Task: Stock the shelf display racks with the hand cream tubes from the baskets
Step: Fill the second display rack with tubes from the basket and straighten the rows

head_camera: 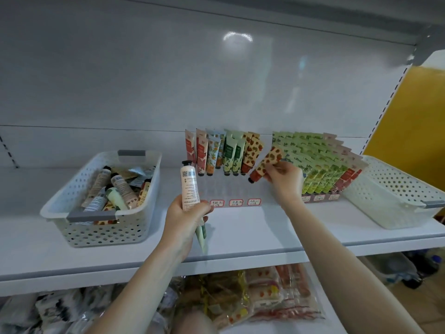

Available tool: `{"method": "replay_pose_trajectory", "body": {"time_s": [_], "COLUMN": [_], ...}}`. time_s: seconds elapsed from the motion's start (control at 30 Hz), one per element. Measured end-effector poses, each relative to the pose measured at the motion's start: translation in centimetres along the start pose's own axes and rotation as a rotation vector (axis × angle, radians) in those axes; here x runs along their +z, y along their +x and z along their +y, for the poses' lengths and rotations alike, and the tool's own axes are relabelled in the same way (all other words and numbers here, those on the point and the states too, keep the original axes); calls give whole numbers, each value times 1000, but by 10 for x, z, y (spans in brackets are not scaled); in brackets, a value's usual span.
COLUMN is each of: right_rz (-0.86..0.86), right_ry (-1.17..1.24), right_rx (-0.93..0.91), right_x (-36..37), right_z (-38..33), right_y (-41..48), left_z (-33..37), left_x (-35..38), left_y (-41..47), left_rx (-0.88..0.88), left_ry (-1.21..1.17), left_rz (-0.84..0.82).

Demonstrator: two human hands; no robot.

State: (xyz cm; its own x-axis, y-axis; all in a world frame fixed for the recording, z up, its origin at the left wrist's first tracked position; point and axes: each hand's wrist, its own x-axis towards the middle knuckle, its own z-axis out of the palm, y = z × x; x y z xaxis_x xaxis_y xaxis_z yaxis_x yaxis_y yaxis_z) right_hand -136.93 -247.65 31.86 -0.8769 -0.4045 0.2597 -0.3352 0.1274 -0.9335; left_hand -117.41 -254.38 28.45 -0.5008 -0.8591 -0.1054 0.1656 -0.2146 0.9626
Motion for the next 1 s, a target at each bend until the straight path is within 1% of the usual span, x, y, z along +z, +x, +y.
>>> {"method": "replay_pose_trajectory", "body": {"time_s": [0.1,0.3,0.4,0.63,0.87,1.0], "right_rz": [10,40,28,-3,-68,-137], "right_ry": [-136,-298,-355,-370,-380,-436], "right_rx": [-38,-8,-56,-134,-129,-109], "right_x": [9,29,36,43,39,41], "right_z": [8,16,13,17,14,15], "right_y": [21,58,66,71,79,81], "left_z": [-5,-10,-10,-14,-16,-18], "left_x": [-1,-5,-6,-7,-10,-11], "left_y": [8,19,22,22,22,23], "left_rx": [-14,-28,-35,-49,-60,-71], "left_ry": [0,-14,-31,-42,-46,-33], "left_rz": [5,-21,-31,-47,-43,-38]}}
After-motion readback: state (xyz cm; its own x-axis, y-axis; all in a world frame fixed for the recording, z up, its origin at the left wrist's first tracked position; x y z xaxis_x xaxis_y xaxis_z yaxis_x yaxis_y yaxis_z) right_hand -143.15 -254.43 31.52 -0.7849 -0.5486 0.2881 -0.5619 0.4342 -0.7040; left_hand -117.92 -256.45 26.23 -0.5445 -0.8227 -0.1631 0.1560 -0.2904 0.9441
